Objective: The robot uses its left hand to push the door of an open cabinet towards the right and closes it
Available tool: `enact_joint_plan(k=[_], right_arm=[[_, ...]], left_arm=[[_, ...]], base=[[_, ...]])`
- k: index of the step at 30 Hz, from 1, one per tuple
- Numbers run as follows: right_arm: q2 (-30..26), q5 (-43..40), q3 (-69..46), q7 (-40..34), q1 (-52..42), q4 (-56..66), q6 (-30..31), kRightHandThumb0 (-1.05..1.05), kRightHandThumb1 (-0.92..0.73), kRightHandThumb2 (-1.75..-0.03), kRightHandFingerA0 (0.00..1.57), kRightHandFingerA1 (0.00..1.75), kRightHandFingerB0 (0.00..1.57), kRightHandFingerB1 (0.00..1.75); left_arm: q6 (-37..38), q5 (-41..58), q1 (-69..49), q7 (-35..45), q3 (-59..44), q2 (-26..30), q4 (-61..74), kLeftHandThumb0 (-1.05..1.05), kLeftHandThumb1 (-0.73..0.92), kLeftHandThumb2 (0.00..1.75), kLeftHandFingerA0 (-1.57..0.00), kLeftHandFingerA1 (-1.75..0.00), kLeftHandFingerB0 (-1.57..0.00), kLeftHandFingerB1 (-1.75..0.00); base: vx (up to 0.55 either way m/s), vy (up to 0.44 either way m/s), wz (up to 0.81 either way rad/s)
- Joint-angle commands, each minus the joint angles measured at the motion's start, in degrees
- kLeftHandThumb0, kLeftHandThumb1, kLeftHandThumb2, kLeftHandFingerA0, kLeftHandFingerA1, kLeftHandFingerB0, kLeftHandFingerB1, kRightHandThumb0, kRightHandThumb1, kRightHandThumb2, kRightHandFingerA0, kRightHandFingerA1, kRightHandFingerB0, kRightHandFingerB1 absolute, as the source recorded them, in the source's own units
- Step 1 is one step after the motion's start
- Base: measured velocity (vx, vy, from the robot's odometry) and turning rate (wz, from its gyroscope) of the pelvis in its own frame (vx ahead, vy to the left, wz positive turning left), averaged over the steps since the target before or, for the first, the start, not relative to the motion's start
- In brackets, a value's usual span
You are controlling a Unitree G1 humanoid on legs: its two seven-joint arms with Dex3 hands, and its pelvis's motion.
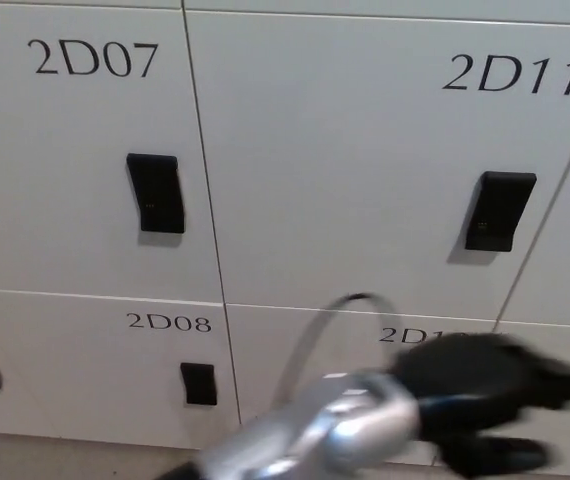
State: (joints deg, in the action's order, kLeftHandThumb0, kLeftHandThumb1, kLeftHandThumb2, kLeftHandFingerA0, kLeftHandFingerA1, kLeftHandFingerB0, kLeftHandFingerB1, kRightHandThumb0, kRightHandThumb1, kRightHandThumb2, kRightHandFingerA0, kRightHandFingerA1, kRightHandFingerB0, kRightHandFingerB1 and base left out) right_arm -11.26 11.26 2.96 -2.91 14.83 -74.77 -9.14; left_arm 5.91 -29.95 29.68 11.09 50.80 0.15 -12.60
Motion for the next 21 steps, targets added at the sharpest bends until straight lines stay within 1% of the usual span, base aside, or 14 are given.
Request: enact_joint_plan(k=[1, 2, 3, 4, 6, 7, 8, 10, 11, 12, 15, 17, 19, 21], right_arm=[[-1.44, -0.73, -1.27, 0.90, -0.30, -0.21, -0.78, -0.51, -0.84, -0.65, 0.35, 0.36, 0.31, 0.33], [-1.38, -0.68, -1.31, 0.90, -0.35, -0.23, -0.78, -0.51, -0.84, -0.65, 0.35, 0.36, 0.31, 0.33], [-1.43, 0.18, -0.54, 0.38, -0.63, -0.09, -0.81, -0.50, -0.85, -0.65, 0.35, 0.37, 0.32, 0.33], [-1.58, 0.36, -0.37, 0.37, -0.84, -0.04, -1.07, -0.49, -0.85, -0.65, 0.36, 0.38, 0.30, 0.33], [-1.77, 0.40, -0.33, 0.50, -1.11, -0.02, -1.45, -0.49, -0.85, -0.65, 0.36, 0.38, 0.30, 0.33], [-1.79, 0.38, -0.35, 0.62, -0.91, -0.05, -1.37, -0.49, -0.85, -0.65, 0.35, 0.37, 0.30, 0.33], [-1.58, 0.22, -0.47, 0.85, -0.62, -0.14, -1.26, -0.48, -0.85, -0.65, 0.35, 0.38, 0.30, 0.33], [-1.29, 0.04, -0.60, 0.97, -0.50, -0.20, -1.23, -0.48, -0.85, -0.65, 0.35, 0.38, 0.30, 0.33], [-0.95, 0.21, -0.43, 0.51, -0.64, -0.21, -1.12, -0.49, -0.85, -0.65, 0.35, 0.38, 0.31, 0.33], [-0.82, 0.31, -0.34, 0.27, -0.79, -0.23, -1.16, -0.55, -0.68, -0.98, 0.32, 0.52, 0.22, 0.46], [-0.65, 0.04, -0.58, 0.23, -1.37, -0.23, -1.59, -0.55, -0.68, -0.97, 0.34, 0.53, 0.26, 0.47], [-0.77, 0.33, -0.27, 0.40, -1.60, -0.26, -1.74, -0.54, -0.67, -0.98, 0.35, 0.53, 0.25, 0.47], [-0.68, 0.40, -0.22, 0.35, -1.53, -0.35, -2.05, -0.50, -0.66, -0.99, 0.39, 0.54, 0.27, 0.48], [-0.60, 0.71, 0.07, 0.06, -1.38, -0.45, -1.85, -0.50, -0.66, -0.99, 0.39, 0.54, 0.27, 0.48]], left_arm=[[8.37, 9.25, -20.94, -3.54, -18.17, 21.67, -1.39, -0.65, 0.90, 0.68, -0.34, -0.32, -0.29, -0.30], [8.86, 9.20, -21.52, -3.84, -18.66, 22.06, -1.72, -0.65, 0.90, 0.68, -0.34, -0.32, -0.29, -0.30], [11.21, 8.52, -25.46, -8.95, -22.04, 25.73, -7.76, -0.63, 0.87, 0.67, -0.35, -0.33, -0.32, -0.31], [12.08, 8.06, -27.42, -11.82, -23.63, 27.17, -10.58, -0.65, 0.74, 1.06, -0.32, -0.51, -0.19, -0.44], [13.15, 7.26, -29.51, -14.50, -25.66, 28.16, -13.19, -0.65, 0.74, 1.06, -0.32, -0.51, -0.19, -0.44], [14.08, 8.27, -30.42, -16.45, -27.72, 28.13, -16.04, -0.60, 0.85, 0.65, -0.38, -0.34, -0.35, -0.33], [16.43, 11.51, -32.28, -20.41, -33.08, 27.40, -22.33, -0.61, 0.68, 1.03, -0.39, -0.55, -0.27, -0.47], [18.25, 14.18, -33.40, -22.79, -37.17, 26.50, -26.55, -0.61, 0.68, 1.03, -0.39, -0.55, -0.27, -0.47], [17.86, 16.40, -34.38, -23.70, -40.75, 26.04, -30.59, -0.60, 0.86, 0.67, -0.38, -0.39, -0.36, -0.32], [17.60, 16.90, -34.66, -23.86, -41.90, 25.98, -32.09, -0.60, 0.86, 0.67, -0.40, -0.38, -0.36, -0.32], [19.50, 18.56, -35.58, -22.01, -44.95, 25.57, -37.79, -0.60, 0.82, 0.65, -0.41, -0.39, -0.38, -0.33], [19.30, 18.26, -35.64, -21.19, -45.54, 25.52, -41.13, -0.59, 0.82, 0.66, -0.37, -0.35, -0.34, -0.32], [18.16, 19.49, -34.92, -19.47, -48.02, 24.56, -46.04, -0.56, 0.82, 0.65, -0.43, -0.35, -0.33, -0.32], [17.89, 21.07, -34.39, -17.50, -50.01, 23.90, -48.18, -0.56, 0.82, 0.65, -0.43, -0.35, -0.33, -0.32]], base=[[0.00, 0.000, 0.00], [0.00, 0.000, 0.00], [0.00, 0.000, 0.00], [0.00, 0.000, 0.00], [0.00, 0.000, 0.00], [0.00, 0.000, 0.00], [0.00, 0.000, 0.00], [0.00, 0.000, 0.00], [0.00, 0.000, 0.00], [0.00, 0.000, 0.00], [0.00, 0.000, 0.00], [0.00, 0.000, 0.00], [0.00, 0.000, 0.00], [0.00, 0.000, 0.00]])
